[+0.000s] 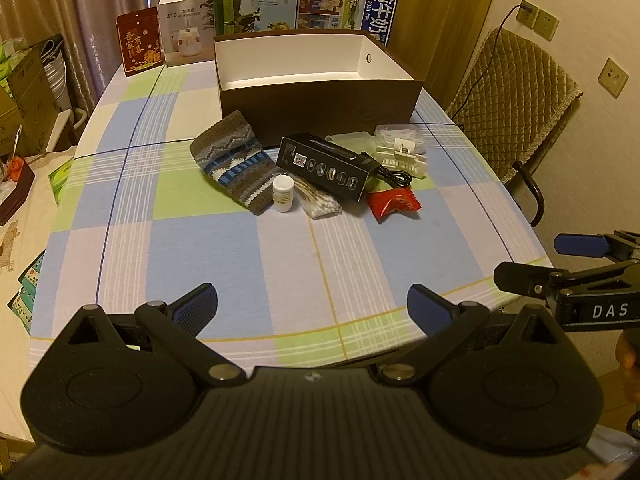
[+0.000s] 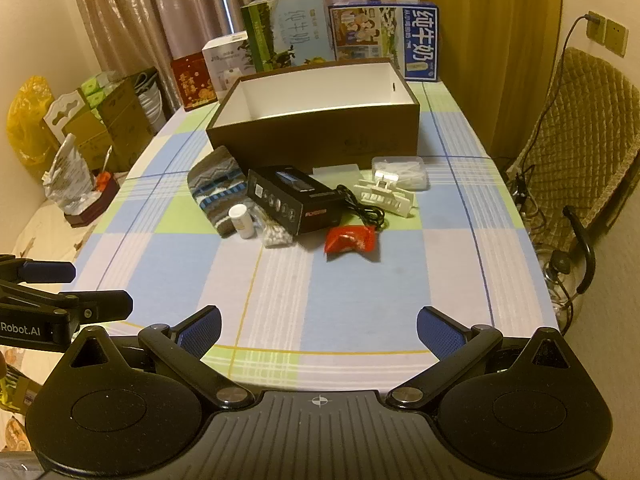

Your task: Organize objects

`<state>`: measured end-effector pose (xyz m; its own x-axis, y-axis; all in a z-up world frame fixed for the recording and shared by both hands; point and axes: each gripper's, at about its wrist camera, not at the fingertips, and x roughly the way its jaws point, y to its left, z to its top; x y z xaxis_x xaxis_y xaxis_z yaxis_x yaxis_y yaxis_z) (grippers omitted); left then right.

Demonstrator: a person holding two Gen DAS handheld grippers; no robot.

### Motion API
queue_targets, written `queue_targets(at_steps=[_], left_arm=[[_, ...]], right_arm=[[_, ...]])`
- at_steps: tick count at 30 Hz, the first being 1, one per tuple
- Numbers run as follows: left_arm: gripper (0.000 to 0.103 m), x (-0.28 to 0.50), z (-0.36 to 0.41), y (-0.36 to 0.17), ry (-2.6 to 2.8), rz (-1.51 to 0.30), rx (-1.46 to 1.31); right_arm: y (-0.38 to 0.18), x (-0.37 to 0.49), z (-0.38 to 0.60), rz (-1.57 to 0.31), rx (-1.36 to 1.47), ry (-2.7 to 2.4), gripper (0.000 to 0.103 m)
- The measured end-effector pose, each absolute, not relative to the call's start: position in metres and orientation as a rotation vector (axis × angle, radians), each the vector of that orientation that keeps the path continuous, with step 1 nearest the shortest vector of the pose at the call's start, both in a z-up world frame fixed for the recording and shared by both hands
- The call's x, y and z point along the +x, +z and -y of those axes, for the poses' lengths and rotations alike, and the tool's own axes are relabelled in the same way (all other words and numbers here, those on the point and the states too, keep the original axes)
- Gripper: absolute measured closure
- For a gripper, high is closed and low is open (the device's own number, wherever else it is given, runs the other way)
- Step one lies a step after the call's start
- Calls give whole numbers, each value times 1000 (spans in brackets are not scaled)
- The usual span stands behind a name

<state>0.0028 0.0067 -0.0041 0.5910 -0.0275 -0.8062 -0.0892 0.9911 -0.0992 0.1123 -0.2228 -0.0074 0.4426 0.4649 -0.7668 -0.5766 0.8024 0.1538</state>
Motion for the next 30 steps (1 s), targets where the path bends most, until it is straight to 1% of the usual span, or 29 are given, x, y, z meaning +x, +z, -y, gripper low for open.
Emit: queue_targets(at_steps=[30], left_arm=[[3, 5, 2, -3, 95, -934, -166]], right_arm=[[-10, 115, 225, -902, -134, 646, 2]])
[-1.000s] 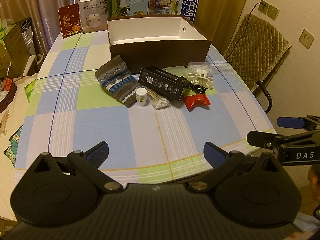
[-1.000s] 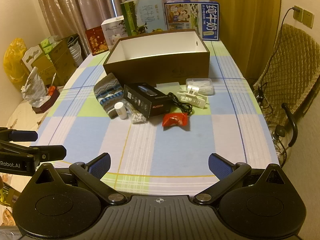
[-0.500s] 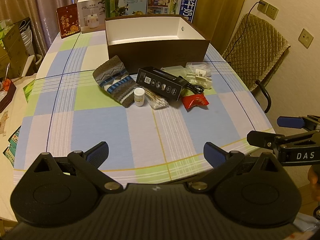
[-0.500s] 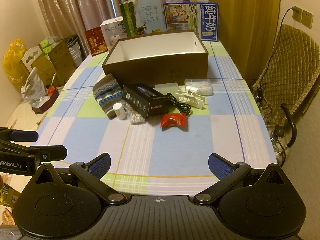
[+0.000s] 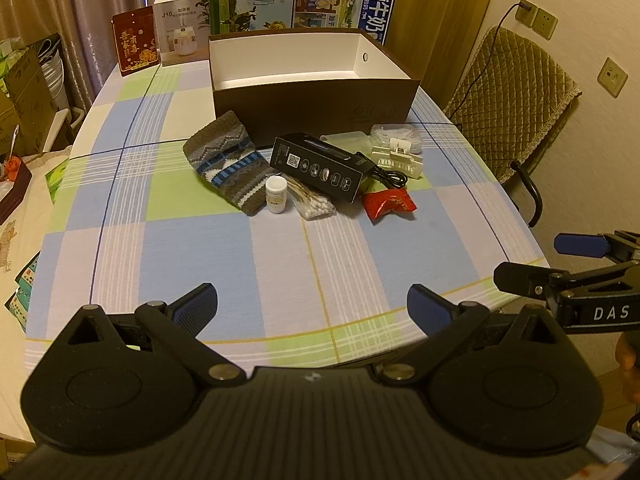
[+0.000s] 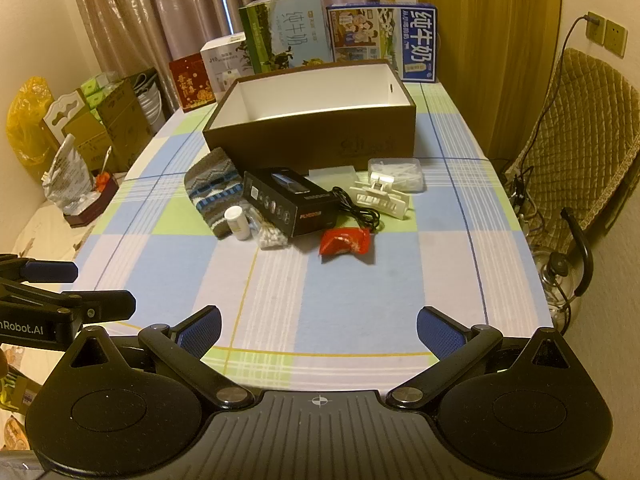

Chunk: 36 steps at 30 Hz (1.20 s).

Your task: Organize objects

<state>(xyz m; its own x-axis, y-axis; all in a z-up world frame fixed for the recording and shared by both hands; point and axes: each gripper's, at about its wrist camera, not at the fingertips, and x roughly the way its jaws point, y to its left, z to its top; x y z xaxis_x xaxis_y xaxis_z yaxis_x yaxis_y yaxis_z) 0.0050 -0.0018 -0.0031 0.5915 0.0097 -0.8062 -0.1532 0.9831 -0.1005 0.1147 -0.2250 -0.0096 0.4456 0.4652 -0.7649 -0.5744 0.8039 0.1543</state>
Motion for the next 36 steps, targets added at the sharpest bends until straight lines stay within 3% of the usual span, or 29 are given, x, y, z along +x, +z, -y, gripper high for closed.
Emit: queue_targets(at_steps=[36], left_arm=[[3, 48, -4, -11, 149, -949, -234]], right_arm=[[-12, 168, 233, -905, -105, 676, 2]])
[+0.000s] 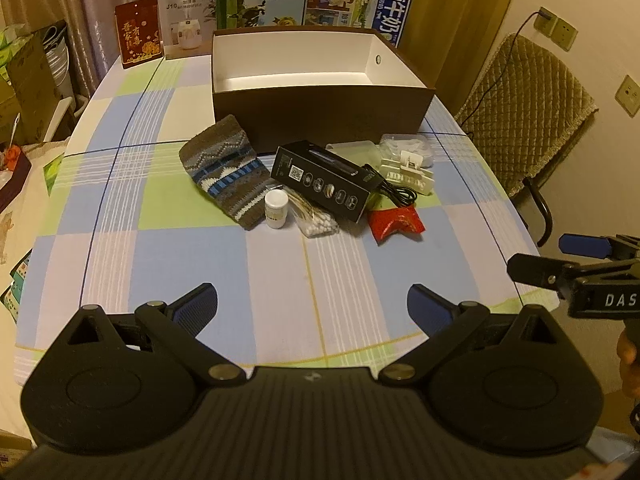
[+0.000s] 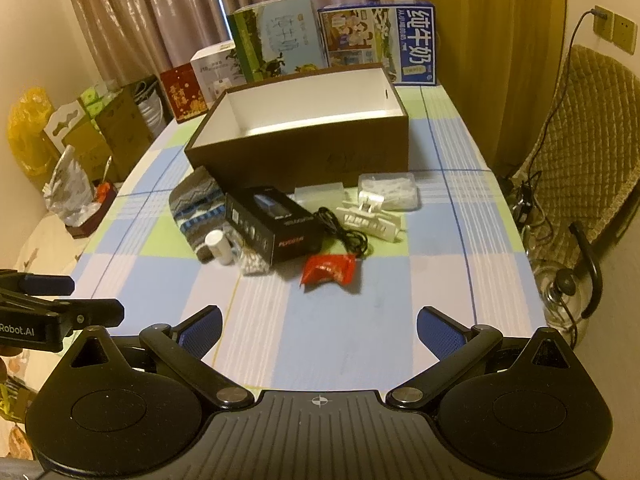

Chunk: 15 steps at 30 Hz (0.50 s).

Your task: Organize objects

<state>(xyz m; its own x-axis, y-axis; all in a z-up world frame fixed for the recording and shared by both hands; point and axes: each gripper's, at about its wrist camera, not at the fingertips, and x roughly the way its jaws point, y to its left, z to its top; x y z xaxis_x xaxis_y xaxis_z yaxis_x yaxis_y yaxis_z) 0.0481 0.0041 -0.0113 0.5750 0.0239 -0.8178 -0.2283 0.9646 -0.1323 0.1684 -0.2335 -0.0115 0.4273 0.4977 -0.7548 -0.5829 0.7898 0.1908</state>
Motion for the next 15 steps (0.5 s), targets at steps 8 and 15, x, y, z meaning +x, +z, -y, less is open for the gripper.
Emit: queue_targets(at_steps=[8, 15], left_arm=[[4, 74, -12, -15, 165, -924, -241], [8, 100, -17, -31, 206, -928, -232]], right_arm=[[-19, 200, 235, -902, -110, 700, 2], [-31, 229, 228, -888, -139, 750, 14]])
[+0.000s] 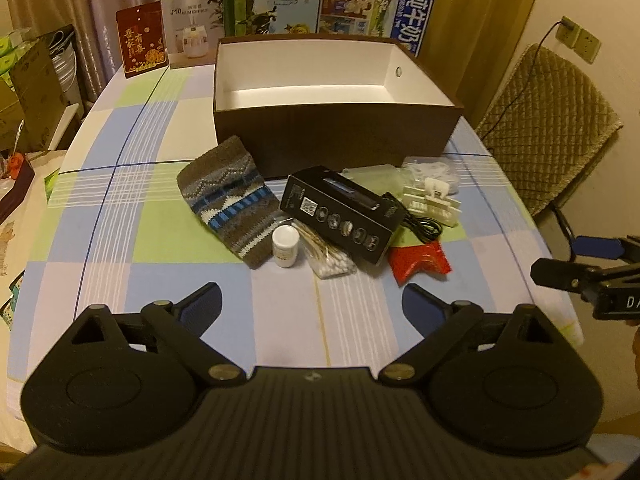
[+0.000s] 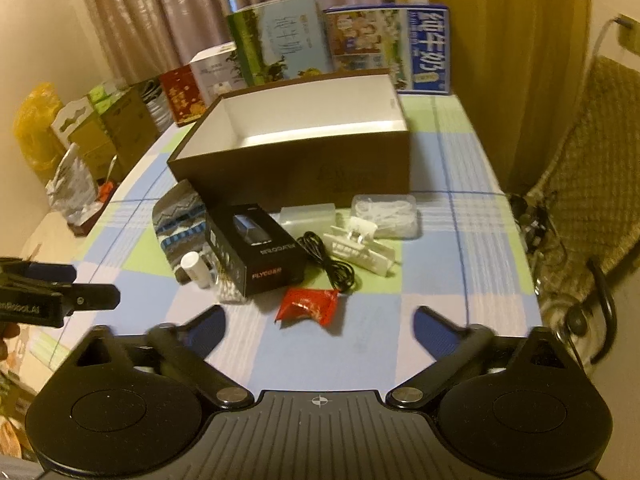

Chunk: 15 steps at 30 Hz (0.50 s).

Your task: Organize objects

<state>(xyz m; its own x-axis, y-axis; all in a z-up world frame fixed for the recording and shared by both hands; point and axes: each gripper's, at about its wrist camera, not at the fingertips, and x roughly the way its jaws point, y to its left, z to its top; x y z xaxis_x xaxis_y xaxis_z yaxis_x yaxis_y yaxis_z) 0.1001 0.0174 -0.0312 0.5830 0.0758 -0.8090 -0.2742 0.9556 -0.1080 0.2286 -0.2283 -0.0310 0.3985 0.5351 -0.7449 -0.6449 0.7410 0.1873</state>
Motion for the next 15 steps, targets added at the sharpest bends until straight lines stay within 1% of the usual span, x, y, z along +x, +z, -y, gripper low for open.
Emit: queue_targets(at_steps=[1, 3, 5, 7, 15], left_arm=[[9, 102, -19, -34, 210, -929, -233], [10, 107, -21, -40, 219, -936, -237], [11, 113, -24, -47, 228, -942, -240], [11, 118, -26, -53, 239, -953, -242], [16, 135, -35, -71, 273, -981, -270]], right_arm=[[-34, 232, 225, -891, -148, 765, 18], [-43, 238, 219, -894, -164, 797, 22], [-51, 243, 211, -894, -184, 837, 33], [-60, 249, 202, -906, -208, 865, 39], [-82, 276, 183, -914, -253, 918, 42]])
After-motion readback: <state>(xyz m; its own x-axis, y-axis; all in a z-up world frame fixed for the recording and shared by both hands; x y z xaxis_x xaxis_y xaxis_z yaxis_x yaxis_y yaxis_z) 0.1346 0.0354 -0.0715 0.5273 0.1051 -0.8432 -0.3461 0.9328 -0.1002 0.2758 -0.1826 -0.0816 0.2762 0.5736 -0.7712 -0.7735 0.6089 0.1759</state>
